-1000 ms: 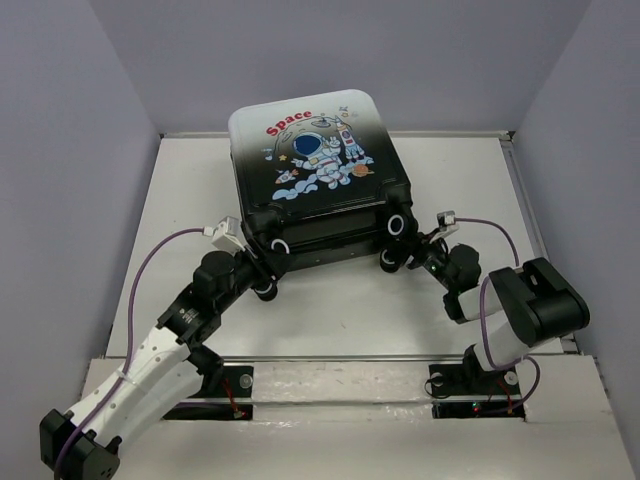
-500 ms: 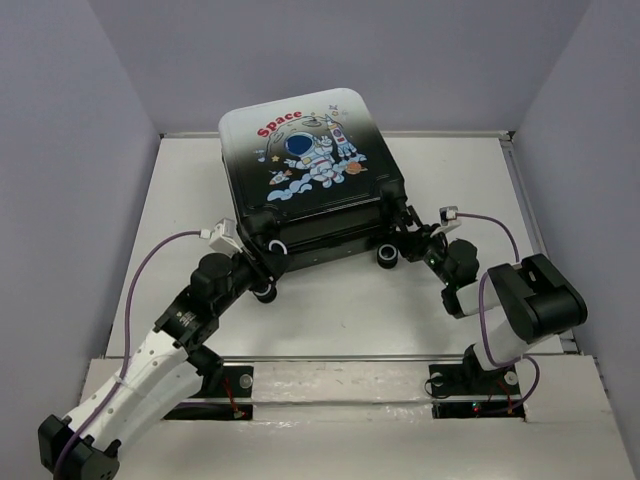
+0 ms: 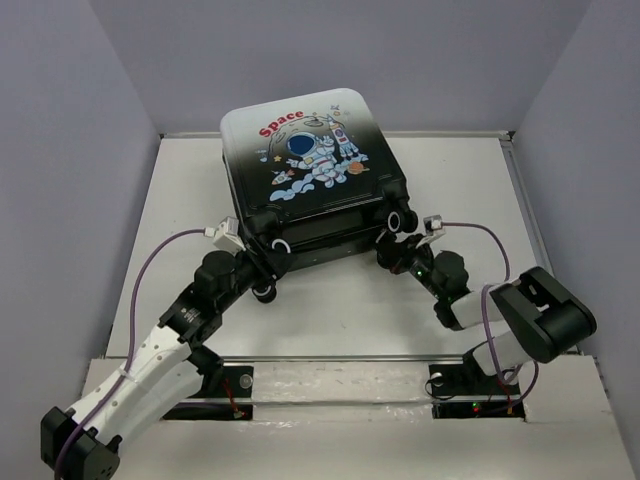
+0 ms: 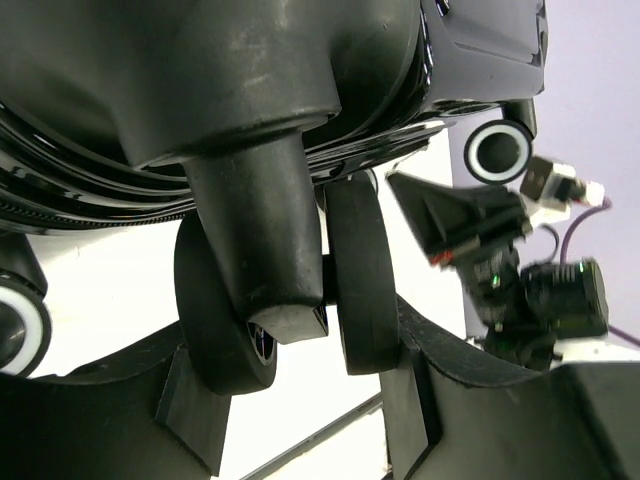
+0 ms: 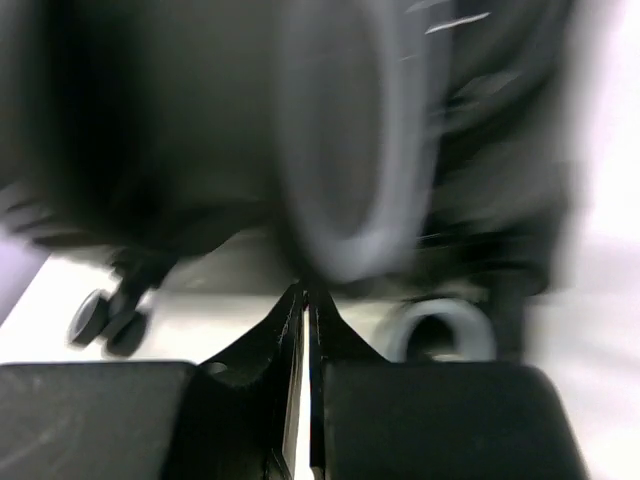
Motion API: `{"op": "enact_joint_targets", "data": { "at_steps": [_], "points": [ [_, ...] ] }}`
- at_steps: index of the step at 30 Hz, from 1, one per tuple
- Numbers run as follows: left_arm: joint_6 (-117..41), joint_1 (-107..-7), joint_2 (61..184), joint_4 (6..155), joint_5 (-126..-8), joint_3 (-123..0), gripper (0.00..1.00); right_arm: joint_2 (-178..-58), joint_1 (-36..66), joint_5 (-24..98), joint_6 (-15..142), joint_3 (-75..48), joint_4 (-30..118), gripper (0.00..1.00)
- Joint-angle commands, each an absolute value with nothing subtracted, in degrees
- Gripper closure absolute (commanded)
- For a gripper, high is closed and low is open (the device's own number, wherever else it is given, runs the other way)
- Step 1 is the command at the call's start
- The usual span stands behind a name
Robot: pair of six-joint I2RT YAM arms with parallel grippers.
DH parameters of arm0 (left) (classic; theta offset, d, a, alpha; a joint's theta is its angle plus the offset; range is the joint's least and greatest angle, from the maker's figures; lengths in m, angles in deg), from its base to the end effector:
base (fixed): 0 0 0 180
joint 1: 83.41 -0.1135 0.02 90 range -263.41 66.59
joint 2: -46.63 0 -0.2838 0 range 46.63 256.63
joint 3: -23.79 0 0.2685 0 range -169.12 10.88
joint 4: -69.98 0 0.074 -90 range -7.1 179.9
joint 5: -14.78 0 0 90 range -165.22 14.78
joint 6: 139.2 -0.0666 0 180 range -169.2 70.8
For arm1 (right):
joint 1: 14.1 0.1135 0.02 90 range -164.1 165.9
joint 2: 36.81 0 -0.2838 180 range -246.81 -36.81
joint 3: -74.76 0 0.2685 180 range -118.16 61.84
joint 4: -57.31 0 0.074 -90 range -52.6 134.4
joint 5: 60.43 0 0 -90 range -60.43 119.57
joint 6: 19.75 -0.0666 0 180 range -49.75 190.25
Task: Pack the luggage
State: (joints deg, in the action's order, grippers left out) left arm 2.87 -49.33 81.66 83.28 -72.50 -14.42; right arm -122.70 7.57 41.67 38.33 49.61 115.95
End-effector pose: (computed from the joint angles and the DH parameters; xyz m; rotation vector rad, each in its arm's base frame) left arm 0.1589 -0.1113 0.2666 -0.2584 1.8724 -1.1134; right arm 0.2457 0.1126 0.1572 -0.0208 1.6808 0.8849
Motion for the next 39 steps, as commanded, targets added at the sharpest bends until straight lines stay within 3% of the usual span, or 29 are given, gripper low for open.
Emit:
{"op": "enact_joint_targets", "data": {
  "at_steps": [1, 8, 15, 19, 22, 27, 30, 32, 39],
  "points": [
    [-0.95, -48.08, 84.33, 61.64, -64.25, -19.17, 0.94, -120.74, 27.84, 34.01, 44.31, 50.68, 137.33, 0.93],
    [-1.12, -47.47, 86.97, 59.69, -63.45, -22.26, 0.94, -130.75, 44.69, 21.59, 49.07, 43.40, 132.39, 0.93],
    [-0.25, -47.29, 87.85, 57.94, -61.17, -22.17, 0.94, -135.41, 53.21, 22.36, 50.91, 31.80, 122.37, 0.93],
    [-0.51, -47.38, 87.06, 58.80, -60.63, -23.84, 0.94, -136.22, 55.25, 17.39, 51.89, 29.31, 119.38, 0.93],
    [-2.61, -47.29, 84.87, 62.66, -62.73, -24.98, 0.94, -129.67, 52.99, 7.82, 52.68, 33.35, 111.00, 0.92],
    [-1.66, -47.29, 82.75, 61.81, -62.66, -22.35, 0.94, -114.97, 49.46, -2.14, 49.25, 35.65, 89.87, 0.75],
    [-0.42, -47.29, 82.67, 59.52, -62.13, -20.59, 0.94, -108.46, 48.49, -11.89, 45.83, 37.14, 79.22, 0.57],
    [0.11, -47.20, 82.66, 58.03, -62.04, -19.62, 0.94, -105.30, 45.42, -10.52, 44.33, 37.93, 74.57, 0.45],
    [-0.60, -47.20, 83.10, 57.76, -61.43, -19.89, 0.94, -111.32, 39.60, -1.63, 46.25, 33.38, 74.19, 0.41]
  ]
}}
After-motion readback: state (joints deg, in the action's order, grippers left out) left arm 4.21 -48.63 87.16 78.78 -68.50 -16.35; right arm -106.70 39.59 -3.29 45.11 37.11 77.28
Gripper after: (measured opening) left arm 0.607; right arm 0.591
